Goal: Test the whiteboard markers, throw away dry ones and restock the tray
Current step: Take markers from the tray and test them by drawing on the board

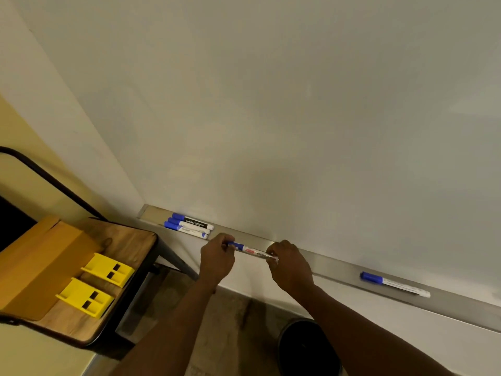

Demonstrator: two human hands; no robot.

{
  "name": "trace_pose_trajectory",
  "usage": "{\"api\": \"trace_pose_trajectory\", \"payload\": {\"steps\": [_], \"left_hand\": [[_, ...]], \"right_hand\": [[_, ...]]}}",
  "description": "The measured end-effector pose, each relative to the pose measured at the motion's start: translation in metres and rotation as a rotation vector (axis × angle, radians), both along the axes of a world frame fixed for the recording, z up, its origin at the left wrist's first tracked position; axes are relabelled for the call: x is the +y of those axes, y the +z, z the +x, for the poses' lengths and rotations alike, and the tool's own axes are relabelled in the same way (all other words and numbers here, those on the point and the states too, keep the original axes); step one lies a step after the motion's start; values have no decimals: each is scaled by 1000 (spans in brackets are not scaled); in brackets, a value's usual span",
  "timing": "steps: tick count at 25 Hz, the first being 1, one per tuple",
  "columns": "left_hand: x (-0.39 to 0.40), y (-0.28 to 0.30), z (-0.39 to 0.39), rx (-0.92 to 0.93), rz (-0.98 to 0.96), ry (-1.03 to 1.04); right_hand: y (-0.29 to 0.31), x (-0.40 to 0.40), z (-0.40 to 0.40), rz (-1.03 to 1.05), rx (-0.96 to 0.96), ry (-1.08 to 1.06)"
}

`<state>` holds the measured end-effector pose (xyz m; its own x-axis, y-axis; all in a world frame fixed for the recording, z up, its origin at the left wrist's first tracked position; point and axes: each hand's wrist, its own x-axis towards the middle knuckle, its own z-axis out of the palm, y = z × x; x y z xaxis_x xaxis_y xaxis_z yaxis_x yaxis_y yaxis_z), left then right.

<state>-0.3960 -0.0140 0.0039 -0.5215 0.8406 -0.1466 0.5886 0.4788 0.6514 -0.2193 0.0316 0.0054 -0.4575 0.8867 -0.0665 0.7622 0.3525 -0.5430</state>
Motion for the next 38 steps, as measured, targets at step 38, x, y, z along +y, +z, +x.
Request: {"api": "trace_pose_trajectory", "payload": {"steps": [38], "left_hand": [[32, -23, 261, 114, 213, -729]], "right_hand": [[-34, -28, 257, 337, -77, -498]]}}
